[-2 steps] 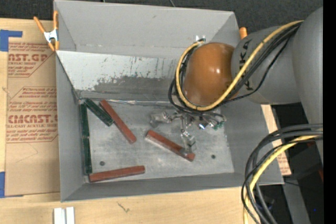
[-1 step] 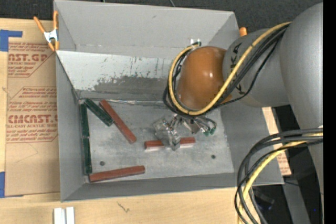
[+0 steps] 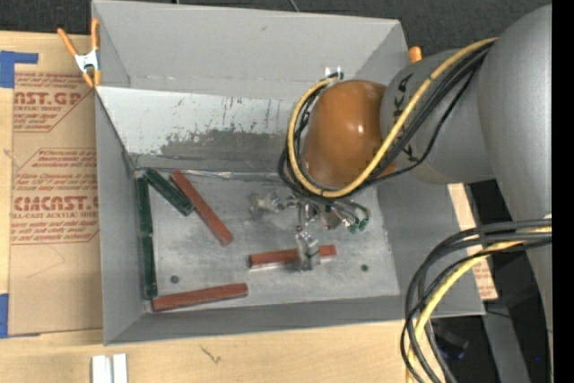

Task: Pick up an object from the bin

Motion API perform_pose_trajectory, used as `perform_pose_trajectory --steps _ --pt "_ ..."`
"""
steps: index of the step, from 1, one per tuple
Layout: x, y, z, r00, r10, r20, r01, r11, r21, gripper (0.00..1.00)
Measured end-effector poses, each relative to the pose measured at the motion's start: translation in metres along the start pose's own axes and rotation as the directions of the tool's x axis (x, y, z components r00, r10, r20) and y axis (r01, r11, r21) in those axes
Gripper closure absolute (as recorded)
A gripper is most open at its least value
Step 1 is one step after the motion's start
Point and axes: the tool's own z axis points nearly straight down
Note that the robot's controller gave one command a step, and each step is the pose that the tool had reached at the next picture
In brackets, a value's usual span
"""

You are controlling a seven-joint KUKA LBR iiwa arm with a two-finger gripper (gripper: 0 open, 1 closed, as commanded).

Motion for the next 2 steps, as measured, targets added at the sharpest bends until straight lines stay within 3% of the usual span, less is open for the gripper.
perform_pose_trajectory --steps 1,2 --pt "0.0000 0.0000 -0.0001 1.000 0.000 0.000 0.000 1.000 0.000 1.00" --pt "0.0000 0.0001 -0.0001 1.000 0.000 0.000 0.000 1.000 0.000 1.00"
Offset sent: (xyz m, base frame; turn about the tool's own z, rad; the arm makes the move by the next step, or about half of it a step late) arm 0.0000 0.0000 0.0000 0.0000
